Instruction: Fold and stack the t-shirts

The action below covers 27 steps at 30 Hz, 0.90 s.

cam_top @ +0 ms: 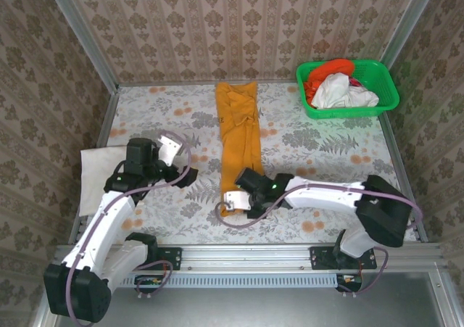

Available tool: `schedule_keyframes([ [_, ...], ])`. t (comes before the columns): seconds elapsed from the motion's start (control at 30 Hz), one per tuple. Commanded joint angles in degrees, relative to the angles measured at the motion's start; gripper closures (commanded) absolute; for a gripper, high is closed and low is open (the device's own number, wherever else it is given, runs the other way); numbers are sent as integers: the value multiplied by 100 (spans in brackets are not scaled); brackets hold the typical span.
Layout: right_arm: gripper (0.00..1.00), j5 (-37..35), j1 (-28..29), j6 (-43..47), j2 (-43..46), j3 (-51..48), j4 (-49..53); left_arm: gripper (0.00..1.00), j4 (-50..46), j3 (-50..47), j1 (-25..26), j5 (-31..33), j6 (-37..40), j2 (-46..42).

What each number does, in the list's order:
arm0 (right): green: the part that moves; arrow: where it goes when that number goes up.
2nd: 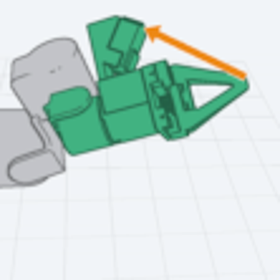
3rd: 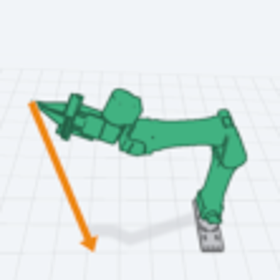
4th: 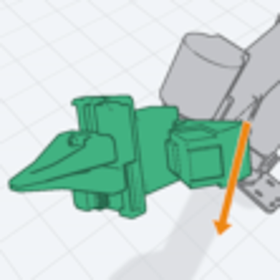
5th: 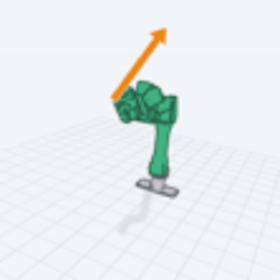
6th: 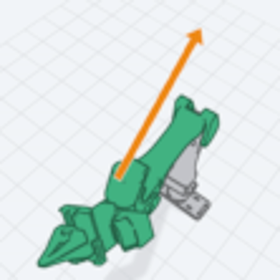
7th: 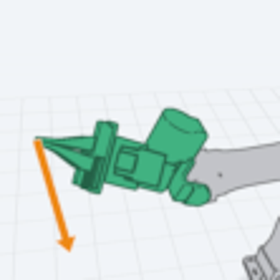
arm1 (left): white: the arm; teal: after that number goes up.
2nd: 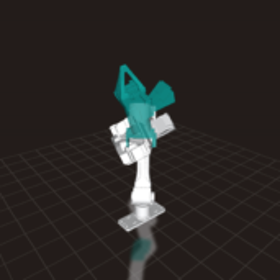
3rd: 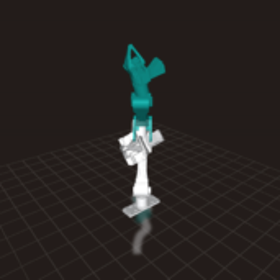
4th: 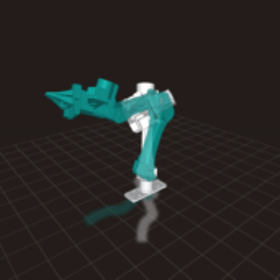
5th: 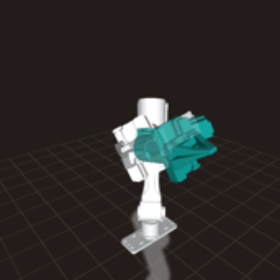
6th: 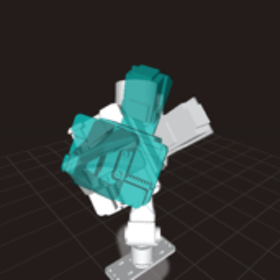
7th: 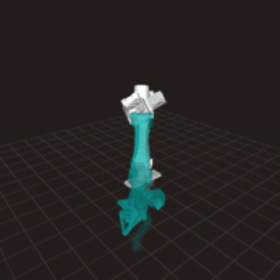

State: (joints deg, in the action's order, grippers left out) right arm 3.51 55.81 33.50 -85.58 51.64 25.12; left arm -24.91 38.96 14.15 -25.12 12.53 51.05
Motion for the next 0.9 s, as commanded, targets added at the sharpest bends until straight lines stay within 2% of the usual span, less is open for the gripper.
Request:
schedule_keyframes([
  [0.0, 100, 439, -352, 298, 254, 257, 493, 0, -42, -130, -9, -578, 758, -163],
  [0.17, 100, 522, -1116, 1014, -290, 1097, 526, 0, 142, -306, -10, -946, 1155, -204],
  [0.3, 100, 322, -1639, 1534, -908, 1815, 397, 0, 151, -410, -10, -946, 1250, -250],
  [0.4, 100, 428, -1933, 1805, -1405, 2364, 385, 0, 174, -450, -10, -941, 1293, -272],
  [0.63, 100, 581, -2364, 2202, -2427, 3498, 471, 0, 305, -530, -5, -873, 1146, -272],
  [0.87, 100, 300, -2555, 2477, -3246, 4419, 763, 0, 304, -545, -11, -820, 1179, -273],
])
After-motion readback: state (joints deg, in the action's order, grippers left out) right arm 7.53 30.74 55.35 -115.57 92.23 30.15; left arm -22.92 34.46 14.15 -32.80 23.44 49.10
